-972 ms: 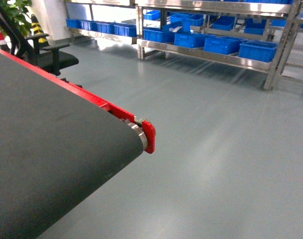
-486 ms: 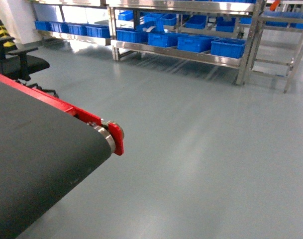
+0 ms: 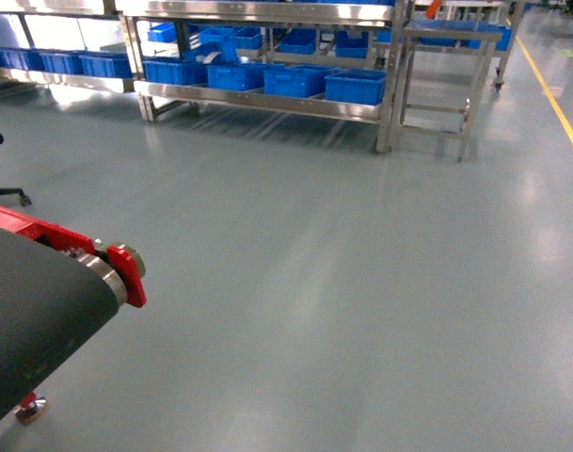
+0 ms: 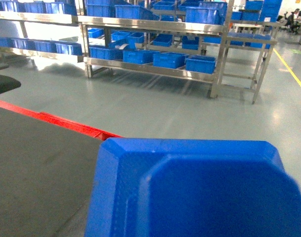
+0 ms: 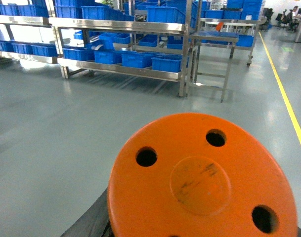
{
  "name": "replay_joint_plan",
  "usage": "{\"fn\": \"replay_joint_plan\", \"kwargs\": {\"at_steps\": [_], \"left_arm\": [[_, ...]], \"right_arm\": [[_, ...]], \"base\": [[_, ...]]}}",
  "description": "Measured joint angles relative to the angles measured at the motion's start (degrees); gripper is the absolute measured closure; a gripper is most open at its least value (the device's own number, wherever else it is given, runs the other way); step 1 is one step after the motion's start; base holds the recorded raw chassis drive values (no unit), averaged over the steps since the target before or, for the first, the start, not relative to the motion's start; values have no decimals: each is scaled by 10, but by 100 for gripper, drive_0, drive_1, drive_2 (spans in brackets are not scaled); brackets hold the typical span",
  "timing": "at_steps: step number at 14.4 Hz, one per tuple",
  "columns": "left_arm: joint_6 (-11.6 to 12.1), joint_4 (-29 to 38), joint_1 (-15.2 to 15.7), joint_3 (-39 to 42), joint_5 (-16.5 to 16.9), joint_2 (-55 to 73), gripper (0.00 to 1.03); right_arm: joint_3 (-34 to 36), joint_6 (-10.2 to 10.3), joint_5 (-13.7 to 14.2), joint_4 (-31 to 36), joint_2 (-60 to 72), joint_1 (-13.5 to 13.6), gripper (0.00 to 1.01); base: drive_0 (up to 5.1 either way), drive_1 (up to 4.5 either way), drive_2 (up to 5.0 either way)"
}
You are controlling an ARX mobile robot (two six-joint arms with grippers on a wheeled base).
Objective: Sort blue parts and orange caps into right shelf containers
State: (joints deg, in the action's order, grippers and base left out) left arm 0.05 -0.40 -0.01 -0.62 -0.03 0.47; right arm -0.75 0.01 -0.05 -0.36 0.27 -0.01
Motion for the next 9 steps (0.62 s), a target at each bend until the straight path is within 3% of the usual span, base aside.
{"fn": "replay_joint_plan", "kwargs": {"at_steps": [9], "left_arm": [[0, 0, 0, 0, 0, 0, 60]], "right_arm": [[0, 0, 0, 0, 0, 0, 56]], "base": [[-164, -164, -164]]}}
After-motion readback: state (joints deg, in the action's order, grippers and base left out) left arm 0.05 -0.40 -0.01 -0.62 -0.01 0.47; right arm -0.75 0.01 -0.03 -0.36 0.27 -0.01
